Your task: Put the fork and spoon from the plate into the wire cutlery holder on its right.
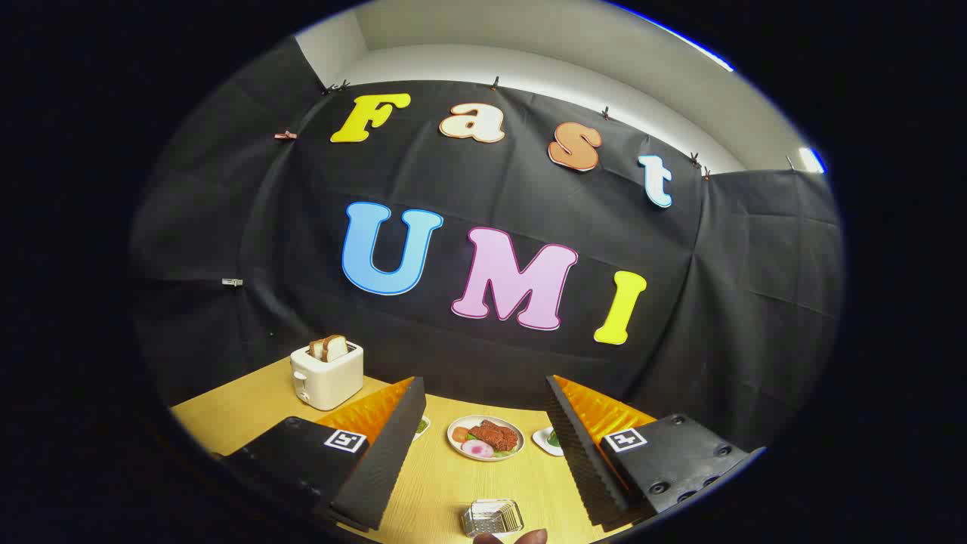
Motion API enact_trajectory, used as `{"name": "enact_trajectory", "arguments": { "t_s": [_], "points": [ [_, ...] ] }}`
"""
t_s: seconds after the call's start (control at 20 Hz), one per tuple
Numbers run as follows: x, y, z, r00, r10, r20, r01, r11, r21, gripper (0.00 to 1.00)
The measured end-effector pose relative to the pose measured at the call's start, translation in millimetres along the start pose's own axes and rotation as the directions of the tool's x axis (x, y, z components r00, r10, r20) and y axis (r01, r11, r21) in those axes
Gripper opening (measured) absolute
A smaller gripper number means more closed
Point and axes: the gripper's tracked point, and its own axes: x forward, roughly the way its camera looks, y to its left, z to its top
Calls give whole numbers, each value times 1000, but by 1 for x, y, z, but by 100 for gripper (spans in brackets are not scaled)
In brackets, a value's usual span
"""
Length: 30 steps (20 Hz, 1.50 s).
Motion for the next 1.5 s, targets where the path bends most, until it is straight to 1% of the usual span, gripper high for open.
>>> {"name": "enact_trajectory", "arguments": {
  "t_s": [0.35, 0.75, 0.9, 1.0, 1.1, 1.2, 1.3, 1.35, 1.45, 1.5],
  "points": [
    [3, 5, -1, 1000, -21, -9, 21, 1000, 1, 98],
    [11, 14, -21, 993, -67, -95, 71, 997, 32, 98],
    [11, 35, -33, 988, -30, -149, 37, 998, 48, 98],
    [7, 60, -59, 968, 32, -250, -17, 998, 62, 98],
    [-3, 91, -92, 916, 112, -386, -70, 990, 121, 98],
    [-15, 122, -123, 835, 198, -513, -104, 973, 206, 97],
    [-25, 154, -155, 738, 275, -617, -107, 949, 295, 96],
    [-29, 166, -170, 694, 294, -657, -98, 943, 318, 95],
    [-39, 190, -199, 600, 330, -729, -72, 929, 362, 88],
    [-44, 200, -215, 548, 341, -764, -48, 924, 378, 78]
  ]
}}
